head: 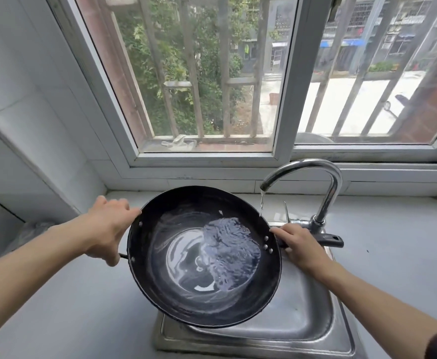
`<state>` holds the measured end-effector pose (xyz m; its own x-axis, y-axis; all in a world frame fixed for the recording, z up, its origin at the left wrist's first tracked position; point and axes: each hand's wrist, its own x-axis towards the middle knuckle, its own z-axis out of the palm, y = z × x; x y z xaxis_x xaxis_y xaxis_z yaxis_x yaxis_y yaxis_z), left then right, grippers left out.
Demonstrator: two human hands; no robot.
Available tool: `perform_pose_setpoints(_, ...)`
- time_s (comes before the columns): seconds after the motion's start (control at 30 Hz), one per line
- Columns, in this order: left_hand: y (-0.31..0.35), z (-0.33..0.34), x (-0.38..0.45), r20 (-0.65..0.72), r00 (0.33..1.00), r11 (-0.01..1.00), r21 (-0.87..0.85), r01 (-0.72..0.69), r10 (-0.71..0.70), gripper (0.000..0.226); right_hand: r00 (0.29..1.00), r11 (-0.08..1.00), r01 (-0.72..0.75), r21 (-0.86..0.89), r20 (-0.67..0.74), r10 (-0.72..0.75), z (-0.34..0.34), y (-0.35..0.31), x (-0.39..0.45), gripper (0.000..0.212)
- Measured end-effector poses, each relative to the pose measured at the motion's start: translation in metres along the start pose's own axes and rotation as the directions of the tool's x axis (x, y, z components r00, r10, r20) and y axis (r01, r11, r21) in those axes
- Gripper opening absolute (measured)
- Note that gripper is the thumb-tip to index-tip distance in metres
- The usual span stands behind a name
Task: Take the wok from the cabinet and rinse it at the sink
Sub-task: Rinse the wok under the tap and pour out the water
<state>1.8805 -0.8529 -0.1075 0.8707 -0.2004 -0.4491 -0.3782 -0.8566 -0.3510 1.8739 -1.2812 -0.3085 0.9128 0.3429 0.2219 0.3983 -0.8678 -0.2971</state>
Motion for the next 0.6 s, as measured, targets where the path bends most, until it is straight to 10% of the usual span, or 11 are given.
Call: perform_pose_setpoints(0.6,-0.02,0.03,0.002,-0.188,0.982,0.999,-0.037,0.029,-0.035,0.099,0.999,1.0,-0.007,-0.005,-0.044,0.007,0.0,-0.017,0.018,0.069)
